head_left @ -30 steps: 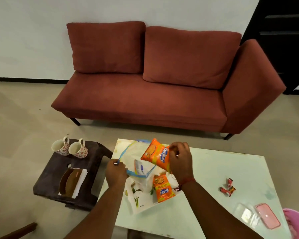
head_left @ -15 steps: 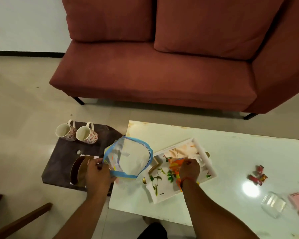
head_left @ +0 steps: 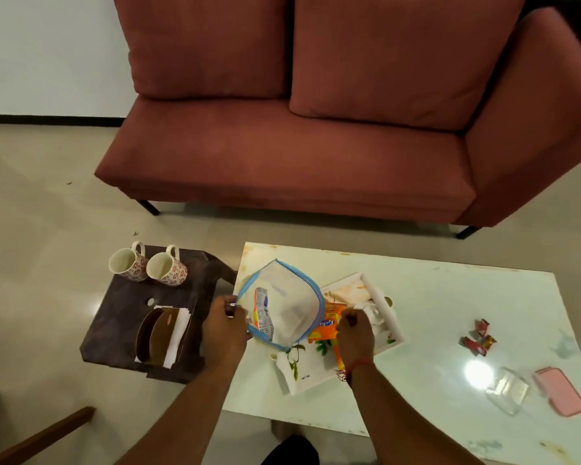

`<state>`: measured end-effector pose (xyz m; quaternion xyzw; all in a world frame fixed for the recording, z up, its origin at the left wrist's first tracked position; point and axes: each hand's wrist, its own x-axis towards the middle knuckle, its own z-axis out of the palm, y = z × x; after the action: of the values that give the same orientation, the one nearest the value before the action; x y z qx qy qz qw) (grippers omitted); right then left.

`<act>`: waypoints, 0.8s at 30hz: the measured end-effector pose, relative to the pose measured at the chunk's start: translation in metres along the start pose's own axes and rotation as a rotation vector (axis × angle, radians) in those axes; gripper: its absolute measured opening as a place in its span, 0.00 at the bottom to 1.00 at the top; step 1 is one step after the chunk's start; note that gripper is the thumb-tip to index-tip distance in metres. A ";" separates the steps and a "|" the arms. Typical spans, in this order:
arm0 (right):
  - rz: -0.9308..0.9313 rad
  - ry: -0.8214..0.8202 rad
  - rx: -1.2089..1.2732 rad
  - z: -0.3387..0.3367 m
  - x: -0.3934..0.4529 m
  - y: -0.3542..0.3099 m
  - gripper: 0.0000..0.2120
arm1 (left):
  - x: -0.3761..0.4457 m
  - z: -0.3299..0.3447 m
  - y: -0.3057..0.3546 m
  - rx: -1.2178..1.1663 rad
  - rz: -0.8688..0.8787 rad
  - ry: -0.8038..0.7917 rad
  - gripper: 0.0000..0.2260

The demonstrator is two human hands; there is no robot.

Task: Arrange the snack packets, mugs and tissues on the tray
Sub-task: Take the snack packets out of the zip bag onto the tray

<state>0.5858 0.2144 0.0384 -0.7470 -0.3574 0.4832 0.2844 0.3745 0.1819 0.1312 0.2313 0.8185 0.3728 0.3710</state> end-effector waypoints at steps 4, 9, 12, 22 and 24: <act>-0.388 0.057 -0.022 -0.048 -0.023 -0.056 0.06 | -0.032 0.031 0.021 0.112 0.081 -0.016 0.06; -0.689 -0.162 -0.364 -0.089 -0.034 -0.087 0.07 | -0.085 0.077 0.054 0.152 0.159 -0.009 0.05; -0.641 -0.371 -0.722 -0.110 -0.026 -0.087 0.12 | -0.115 0.103 0.071 0.141 0.220 -0.035 0.04; -0.459 -0.564 -1.182 -0.193 0.012 -0.073 0.25 | -0.201 0.175 0.112 0.127 0.492 -0.106 0.06; -0.471 -0.525 -1.183 -0.208 0.018 -0.070 0.22 | -0.210 0.181 0.117 0.119 0.536 -0.104 0.07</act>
<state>0.7652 0.2534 0.1606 -0.5372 -0.7710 0.2969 -0.1697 0.6572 0.1956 0.2335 0.4797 0.7284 0.3966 0.2864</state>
